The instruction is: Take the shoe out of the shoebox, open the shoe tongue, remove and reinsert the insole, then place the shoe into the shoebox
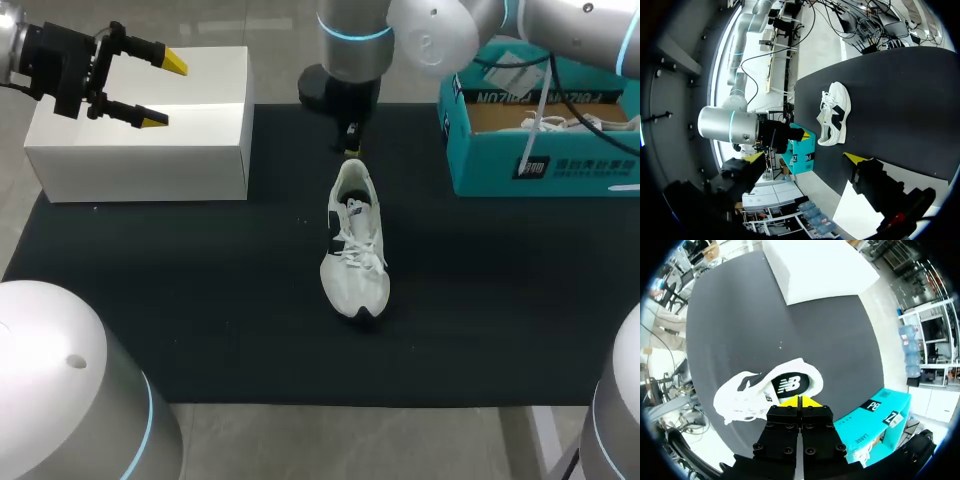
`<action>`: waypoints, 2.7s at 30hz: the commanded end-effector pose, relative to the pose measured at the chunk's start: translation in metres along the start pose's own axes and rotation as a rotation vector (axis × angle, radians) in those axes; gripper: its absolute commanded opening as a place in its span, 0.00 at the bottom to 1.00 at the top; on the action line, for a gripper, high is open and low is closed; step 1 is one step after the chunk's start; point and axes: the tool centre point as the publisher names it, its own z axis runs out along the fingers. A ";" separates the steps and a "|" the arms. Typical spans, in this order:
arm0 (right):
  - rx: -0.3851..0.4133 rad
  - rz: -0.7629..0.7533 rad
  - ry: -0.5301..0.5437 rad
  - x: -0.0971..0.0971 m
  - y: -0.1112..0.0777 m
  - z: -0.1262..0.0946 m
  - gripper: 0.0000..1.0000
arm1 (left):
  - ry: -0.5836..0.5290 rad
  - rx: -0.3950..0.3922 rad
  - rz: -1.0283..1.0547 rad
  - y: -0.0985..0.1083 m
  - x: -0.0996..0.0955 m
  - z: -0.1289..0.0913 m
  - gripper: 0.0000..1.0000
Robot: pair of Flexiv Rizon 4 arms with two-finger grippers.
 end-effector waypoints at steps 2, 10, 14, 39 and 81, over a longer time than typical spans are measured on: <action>0.060 -0.087 -0.026 -0.012 0.005 0.010 0.11 | 0.004 0.000 0.000 0.000 -0.001 0.000 1.00; 0.065 -0.098 -0.019 -0.027 0.005 0.030 0.95 | 0.004 0.000 0.000 0.000 -0.001 0.000 1.00; 0.057 -0.101 -0.013 -0.031 0.004 0.039 0.96 | 0.004 0.000 0.000 0.000 -0.001 0.000 1.00; 0.027 -0.172 0.020 -0.045 0.000 0.106 1.00 | 0.004 0.000 0.000 0.000 -0.001 0.000 1.00; 0.074 -0.117 0.122 -0.062 -0.018 -0.042 0.00 | 0.004 0.000 0.000 0.000 -0.001 0.000 1.00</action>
